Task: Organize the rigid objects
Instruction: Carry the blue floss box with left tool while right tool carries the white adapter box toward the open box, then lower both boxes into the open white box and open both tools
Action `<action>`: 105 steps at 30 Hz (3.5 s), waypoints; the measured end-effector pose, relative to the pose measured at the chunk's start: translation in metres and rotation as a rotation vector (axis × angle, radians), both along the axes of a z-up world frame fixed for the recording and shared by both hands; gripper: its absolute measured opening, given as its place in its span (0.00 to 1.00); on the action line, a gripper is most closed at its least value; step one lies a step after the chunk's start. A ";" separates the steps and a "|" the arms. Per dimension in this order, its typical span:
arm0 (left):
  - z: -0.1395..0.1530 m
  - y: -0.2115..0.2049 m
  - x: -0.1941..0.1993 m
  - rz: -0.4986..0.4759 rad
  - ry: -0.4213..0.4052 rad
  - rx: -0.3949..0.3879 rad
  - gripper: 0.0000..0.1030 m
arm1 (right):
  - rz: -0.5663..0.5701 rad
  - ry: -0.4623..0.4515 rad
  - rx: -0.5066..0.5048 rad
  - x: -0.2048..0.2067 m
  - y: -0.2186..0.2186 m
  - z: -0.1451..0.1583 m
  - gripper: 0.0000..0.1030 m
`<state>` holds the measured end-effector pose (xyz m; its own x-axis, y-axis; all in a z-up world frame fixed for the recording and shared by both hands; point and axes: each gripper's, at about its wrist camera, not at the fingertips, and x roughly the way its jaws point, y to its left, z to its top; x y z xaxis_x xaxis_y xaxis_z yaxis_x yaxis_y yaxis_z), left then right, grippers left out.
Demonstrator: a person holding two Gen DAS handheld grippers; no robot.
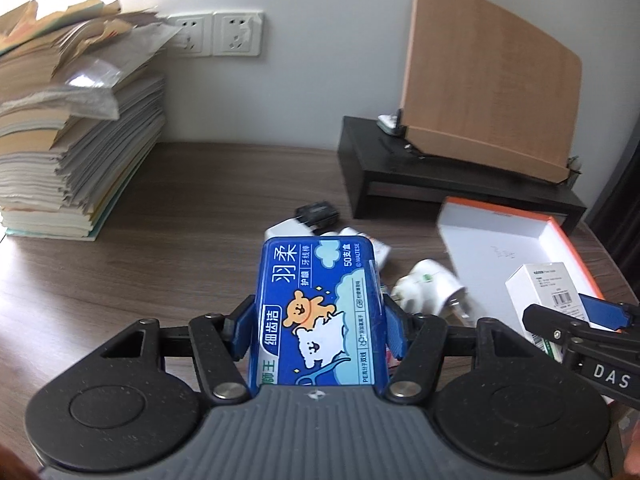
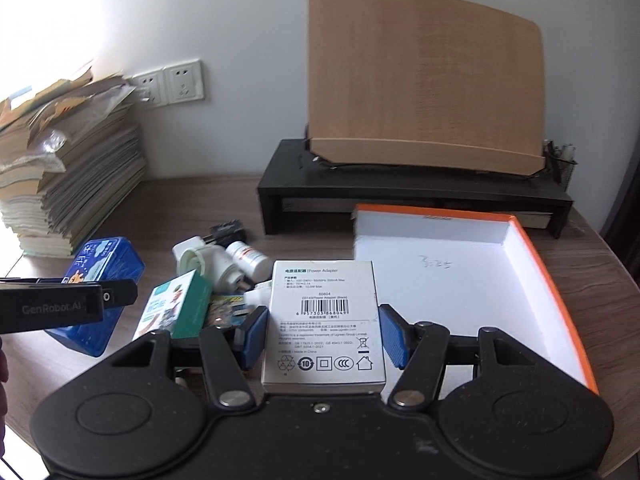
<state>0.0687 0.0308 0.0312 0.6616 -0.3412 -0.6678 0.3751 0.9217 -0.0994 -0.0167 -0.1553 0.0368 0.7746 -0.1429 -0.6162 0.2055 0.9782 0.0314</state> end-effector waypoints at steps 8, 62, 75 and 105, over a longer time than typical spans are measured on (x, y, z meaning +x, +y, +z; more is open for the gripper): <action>0.015 -0.060 -0.015 -0.097 0.008 -0.013 0.61 | -0.067 -0.017 -0.010 -0.015 -0.058 0.016 0.69; -0.008 -0.207 0.030 -0.093 0.081 0.039 0.61 | -0.078 -0.019 0.024 0.055 -0.182 -0.011 0.69; -0.017 -0.212 0.039 -0.136 0.098 0.042 0.61 | -0.115 0.007 0.016 0.061 -0.183 -0.019 0.69; -0.046 -0.238 0.076 -0.150 0.156 0.078 0.61 | -0.107 0.096 0.013 0.110 -0.213 -0.046 0.69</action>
<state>0.1451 -0.2070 -0.0144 0.4943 -0.3712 -0.7860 0.4943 0.8639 -0.0971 0.0932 -0.3684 -0.0096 0.6929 -0.2131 -0.6888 0.3109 0.9503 0.0188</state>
